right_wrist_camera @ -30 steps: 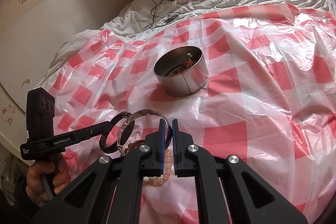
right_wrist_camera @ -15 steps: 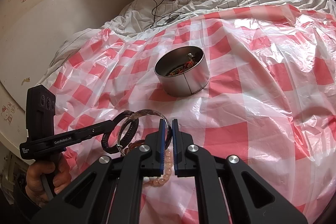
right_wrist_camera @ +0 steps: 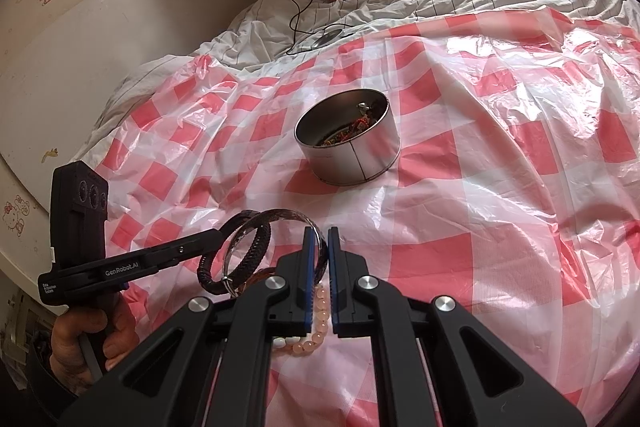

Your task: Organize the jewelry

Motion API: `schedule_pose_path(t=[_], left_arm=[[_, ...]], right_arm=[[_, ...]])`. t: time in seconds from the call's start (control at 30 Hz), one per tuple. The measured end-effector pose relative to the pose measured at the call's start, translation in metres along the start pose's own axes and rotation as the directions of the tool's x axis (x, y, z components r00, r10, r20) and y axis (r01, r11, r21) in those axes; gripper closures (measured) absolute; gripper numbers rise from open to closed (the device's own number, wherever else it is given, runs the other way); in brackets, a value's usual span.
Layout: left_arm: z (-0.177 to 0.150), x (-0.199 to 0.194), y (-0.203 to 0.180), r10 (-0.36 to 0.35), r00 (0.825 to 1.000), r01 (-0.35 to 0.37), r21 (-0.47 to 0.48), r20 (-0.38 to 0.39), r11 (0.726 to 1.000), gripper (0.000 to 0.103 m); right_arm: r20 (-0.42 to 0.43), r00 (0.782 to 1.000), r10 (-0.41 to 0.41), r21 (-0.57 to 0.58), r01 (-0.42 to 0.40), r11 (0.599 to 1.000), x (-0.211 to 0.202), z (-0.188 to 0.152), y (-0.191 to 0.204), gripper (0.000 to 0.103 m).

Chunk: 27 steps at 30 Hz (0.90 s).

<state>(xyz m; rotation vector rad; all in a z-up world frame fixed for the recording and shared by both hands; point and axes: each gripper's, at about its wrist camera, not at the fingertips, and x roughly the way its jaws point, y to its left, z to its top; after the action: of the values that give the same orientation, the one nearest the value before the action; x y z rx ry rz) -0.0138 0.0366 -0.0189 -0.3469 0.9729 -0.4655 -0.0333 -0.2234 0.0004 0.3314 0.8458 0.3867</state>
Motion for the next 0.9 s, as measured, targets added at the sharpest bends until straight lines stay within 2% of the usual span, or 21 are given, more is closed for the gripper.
schedule_pose_path(t=[0.9], left_arm=[[0.0013,0.0040,-0.0005,-0.009,1.000,0.009,0.006,-0.002,1.000,0.096]], right_arm=[[0.000,1.000,0.003,-0.003,-0.003,1.000,-0.0006,0.0011,0.0010,0.096]])
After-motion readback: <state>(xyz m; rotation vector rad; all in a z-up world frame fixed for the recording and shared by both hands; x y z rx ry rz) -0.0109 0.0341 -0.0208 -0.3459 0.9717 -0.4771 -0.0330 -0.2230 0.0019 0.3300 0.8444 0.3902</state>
